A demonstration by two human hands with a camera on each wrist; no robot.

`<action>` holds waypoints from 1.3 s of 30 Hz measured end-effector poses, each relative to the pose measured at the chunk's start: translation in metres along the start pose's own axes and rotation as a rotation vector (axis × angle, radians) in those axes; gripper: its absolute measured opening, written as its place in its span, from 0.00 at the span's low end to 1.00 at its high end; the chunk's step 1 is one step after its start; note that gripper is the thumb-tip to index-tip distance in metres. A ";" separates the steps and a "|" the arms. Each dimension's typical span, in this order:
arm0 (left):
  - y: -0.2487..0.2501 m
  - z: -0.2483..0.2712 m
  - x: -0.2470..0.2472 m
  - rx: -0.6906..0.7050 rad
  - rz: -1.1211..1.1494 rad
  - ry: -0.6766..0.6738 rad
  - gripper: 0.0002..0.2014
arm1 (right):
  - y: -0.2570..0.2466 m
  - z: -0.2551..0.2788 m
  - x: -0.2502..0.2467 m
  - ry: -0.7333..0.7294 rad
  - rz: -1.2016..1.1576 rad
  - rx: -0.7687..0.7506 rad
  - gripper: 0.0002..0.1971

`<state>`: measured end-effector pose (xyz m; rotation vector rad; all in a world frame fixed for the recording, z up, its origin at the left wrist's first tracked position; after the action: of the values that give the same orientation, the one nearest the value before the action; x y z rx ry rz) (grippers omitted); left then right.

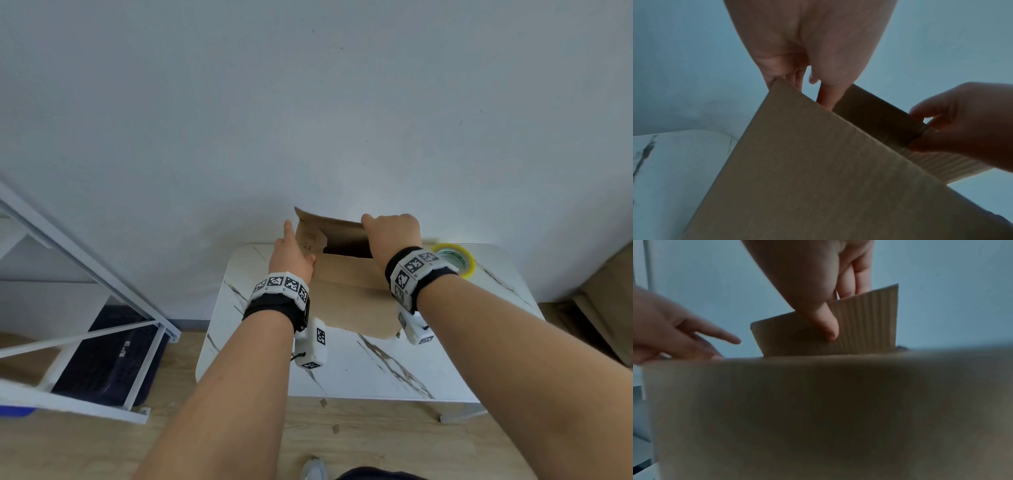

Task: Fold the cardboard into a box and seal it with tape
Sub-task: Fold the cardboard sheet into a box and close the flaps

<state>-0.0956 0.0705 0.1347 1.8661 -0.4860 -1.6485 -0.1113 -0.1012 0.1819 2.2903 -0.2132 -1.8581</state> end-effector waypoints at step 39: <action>0.012 0.016 0.012 0.282 -0.181 0.161 0.31 | 0.039 0.024 0.048 -0.103 -0.347 0.488 0.28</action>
<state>-0.1083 0.0504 0.1326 2.2889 -0.5160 -1.5902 -0.1244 -0.1509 0.1404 2.6882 -0.3330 -2.3106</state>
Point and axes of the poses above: each hand's wrist, its own z-axis away from the middle knuckle, its own x-axis out of the palm, y = z × x, the point moved 5 cm from there along -z, towards the middle knuckle, and after that the axes turned 15 degrees about y, right-handed, at the moved point
